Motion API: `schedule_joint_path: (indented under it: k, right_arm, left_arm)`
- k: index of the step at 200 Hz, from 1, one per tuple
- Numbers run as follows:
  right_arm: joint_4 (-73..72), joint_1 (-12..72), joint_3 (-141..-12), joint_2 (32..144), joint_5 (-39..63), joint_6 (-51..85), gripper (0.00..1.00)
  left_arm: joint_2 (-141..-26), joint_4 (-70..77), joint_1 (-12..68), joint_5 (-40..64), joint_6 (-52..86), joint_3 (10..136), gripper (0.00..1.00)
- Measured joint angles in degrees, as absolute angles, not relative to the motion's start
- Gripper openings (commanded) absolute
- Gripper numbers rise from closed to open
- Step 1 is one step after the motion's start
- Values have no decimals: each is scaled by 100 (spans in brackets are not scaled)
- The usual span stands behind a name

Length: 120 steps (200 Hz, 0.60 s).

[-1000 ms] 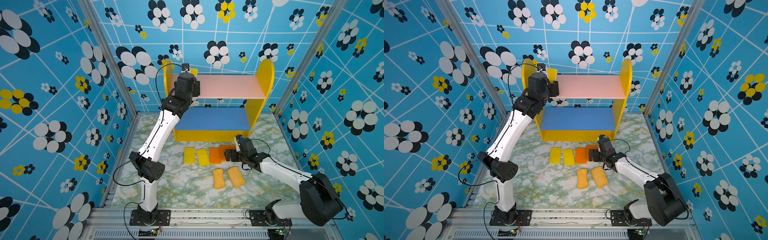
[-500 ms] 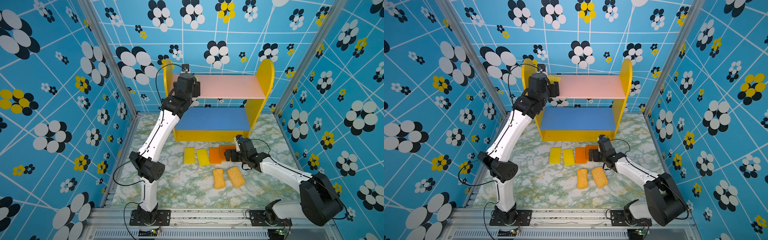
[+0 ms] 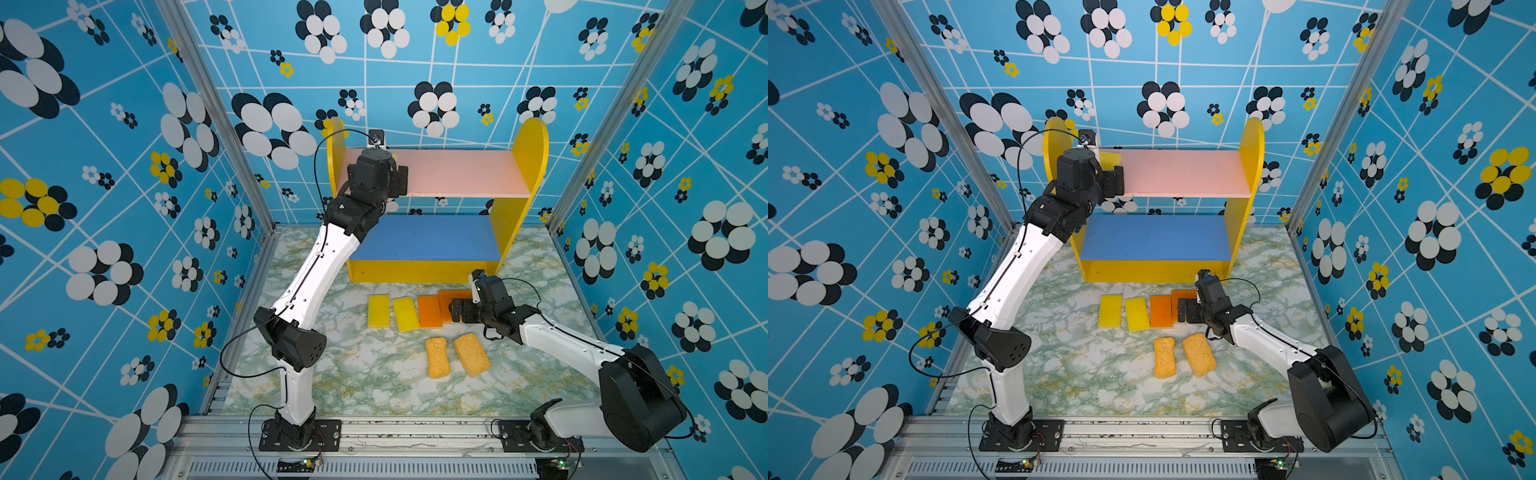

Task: Arrange cleaning sponges on a shelf
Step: Place the cleaning sponge on the shelf, then pick up the cleaning sponge from the center of the table.

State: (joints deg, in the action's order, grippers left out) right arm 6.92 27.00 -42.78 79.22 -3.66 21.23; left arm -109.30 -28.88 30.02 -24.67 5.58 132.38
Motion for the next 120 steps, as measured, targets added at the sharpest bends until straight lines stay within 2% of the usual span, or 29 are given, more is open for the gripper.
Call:
schedule_joint_path:
  k: [61,120]
  right_arm:
    - [694,2700,-4278,7771,-399,2128,99]
    - [718,2700,-4281,7719,-397,2176,99]
  left_arm:
    - [-9312,-1959,3430,-2443,32,11548,99]
    - [-7666,-1833,3603,-2493,-27,9686,99]
